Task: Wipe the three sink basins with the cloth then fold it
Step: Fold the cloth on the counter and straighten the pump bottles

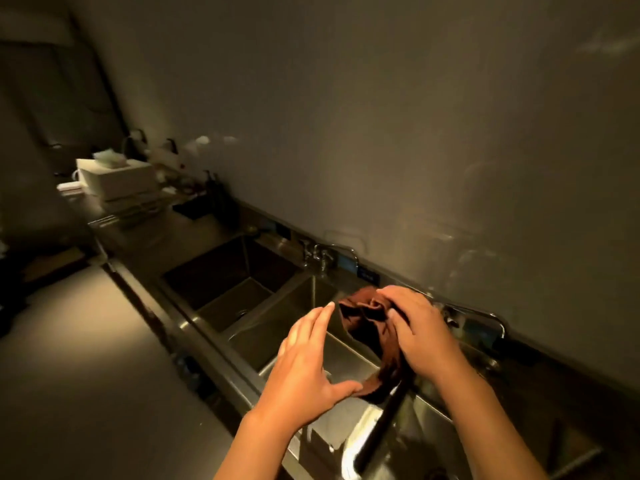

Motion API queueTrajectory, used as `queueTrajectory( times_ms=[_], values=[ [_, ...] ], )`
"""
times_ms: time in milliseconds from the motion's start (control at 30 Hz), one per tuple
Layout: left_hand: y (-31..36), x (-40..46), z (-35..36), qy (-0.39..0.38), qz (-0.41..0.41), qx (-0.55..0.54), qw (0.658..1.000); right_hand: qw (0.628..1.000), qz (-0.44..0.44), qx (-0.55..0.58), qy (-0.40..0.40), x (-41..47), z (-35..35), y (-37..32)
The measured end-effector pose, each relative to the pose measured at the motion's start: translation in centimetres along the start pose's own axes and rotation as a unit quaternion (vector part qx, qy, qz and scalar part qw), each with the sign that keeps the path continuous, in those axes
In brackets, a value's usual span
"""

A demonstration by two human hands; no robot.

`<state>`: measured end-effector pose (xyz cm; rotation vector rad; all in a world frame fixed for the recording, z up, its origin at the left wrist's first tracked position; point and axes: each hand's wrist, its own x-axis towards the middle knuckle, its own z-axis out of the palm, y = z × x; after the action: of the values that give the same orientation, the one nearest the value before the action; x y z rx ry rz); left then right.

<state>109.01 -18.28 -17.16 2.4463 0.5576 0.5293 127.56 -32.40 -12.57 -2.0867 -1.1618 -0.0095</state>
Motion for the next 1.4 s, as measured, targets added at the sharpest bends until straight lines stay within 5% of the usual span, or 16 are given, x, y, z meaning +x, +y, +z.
queueTrajectory(
  times_ms=[433, 1000, 1400],
  values=[
    [-9.2, -3.1, -7.3, 0.093, -0.066, 0.023, 0.993, 0.971, -0.083, 0.190, -0.118, 2.1, 11.0, -13.5],
    [-27.5, -4.6, -23.6, 0.208, -0.128, 0.027, 0.969, 0.951, -0.145, 0.162, -0.219, 10.2, 28.4, -30.9],
    [-36.8, -9.2, -29.4, 0.290, -0.268, -0.074, 0.916, 0.880, -0.264, 0.128, -0.373, 13.6, 37.4, -38.7]
  ],
)
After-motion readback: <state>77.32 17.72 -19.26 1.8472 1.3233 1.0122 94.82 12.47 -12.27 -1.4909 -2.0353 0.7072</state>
